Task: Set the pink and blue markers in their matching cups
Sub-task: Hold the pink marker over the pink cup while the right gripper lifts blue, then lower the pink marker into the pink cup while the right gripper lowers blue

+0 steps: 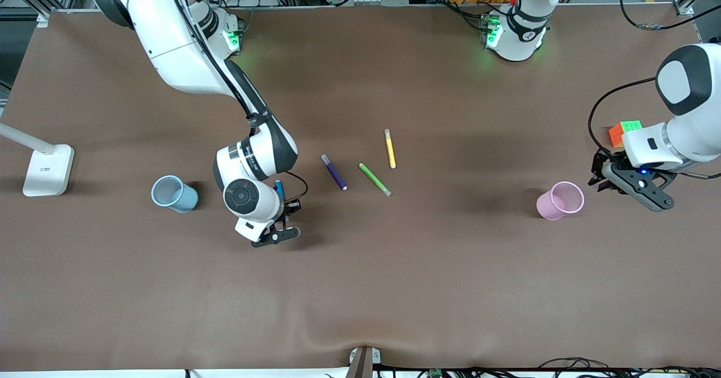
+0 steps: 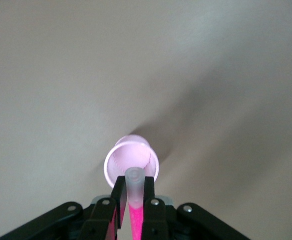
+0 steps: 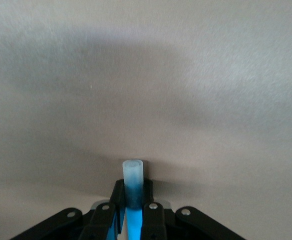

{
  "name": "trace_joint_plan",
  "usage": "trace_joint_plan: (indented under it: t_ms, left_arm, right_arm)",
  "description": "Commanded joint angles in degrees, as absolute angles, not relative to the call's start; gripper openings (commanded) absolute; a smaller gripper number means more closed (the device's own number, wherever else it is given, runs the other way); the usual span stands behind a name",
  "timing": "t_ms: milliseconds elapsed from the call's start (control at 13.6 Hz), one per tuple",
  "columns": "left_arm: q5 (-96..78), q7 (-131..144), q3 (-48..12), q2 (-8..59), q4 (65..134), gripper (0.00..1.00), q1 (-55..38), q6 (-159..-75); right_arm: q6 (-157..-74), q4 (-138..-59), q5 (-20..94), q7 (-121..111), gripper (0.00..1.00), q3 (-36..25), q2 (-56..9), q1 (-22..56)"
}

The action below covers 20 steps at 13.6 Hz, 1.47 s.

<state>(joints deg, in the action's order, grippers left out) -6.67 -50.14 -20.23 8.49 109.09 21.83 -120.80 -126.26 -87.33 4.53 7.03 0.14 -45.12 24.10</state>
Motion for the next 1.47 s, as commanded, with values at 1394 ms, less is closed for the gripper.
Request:
trace_joint_plan:
  t_ms: [1394]
  left_arm:
    - [-18.19,-88.94,-21.45,13.45,111.88,0.00,21.97,-129.73]
  right_arm:
    - [-103.81,-88.50,30.39,-81.24,0.00,0.88,-20.56,-1.74]
